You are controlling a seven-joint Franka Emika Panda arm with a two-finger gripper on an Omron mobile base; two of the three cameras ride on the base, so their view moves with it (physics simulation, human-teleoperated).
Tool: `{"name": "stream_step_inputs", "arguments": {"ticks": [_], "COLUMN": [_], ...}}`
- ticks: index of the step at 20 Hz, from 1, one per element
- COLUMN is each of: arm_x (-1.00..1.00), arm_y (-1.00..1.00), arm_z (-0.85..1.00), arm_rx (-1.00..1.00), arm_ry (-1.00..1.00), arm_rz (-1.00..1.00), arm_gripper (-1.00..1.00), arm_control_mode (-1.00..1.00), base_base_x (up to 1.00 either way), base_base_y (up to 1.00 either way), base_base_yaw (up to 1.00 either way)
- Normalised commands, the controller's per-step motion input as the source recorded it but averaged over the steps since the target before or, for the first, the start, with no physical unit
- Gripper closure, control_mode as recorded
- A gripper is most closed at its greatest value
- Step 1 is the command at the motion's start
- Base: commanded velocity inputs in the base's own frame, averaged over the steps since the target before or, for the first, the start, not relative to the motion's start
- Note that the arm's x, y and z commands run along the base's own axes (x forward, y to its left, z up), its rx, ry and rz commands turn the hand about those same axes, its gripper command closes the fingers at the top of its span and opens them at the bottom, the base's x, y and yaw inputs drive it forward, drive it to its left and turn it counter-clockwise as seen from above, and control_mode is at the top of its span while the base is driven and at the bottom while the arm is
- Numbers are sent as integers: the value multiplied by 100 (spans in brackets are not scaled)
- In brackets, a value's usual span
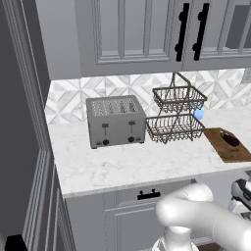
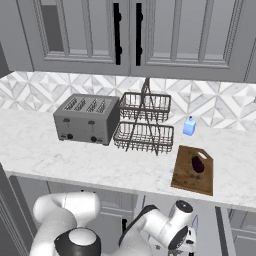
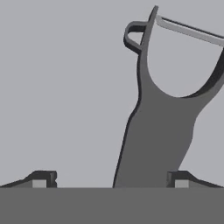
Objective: Place the appropriate cutting tool for cutting the eggplant skin on the cutting board.
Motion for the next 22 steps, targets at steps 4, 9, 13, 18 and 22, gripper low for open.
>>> {"name": "stream_step_inputs", "arguments": {"ticks": [4, 9, 13, 18, 22], "arm_x": [0, 0, 0, 0, 2], "arm_y": [-10, -28, -4, 0, 9], "arm_z": [-16, -3, -21, -22, -24], "arm_rx": [0, 0, 0, 0, 0], "arm_ry": [0, 0, 0, 0, 0], "arm_rz": [-1, -3, -6, -8, -8], "arm_gripper": [-100, -100, -100, -100, 100], "arm_control_mode": [-100, -100, -100, -100, -100], "base_base_x": [0, 0, 0, 0, 0], "base_base_y": [0, 0, 0, 0, 0], "base_base_yaw": [0, 0, 0, 0, 0]}}
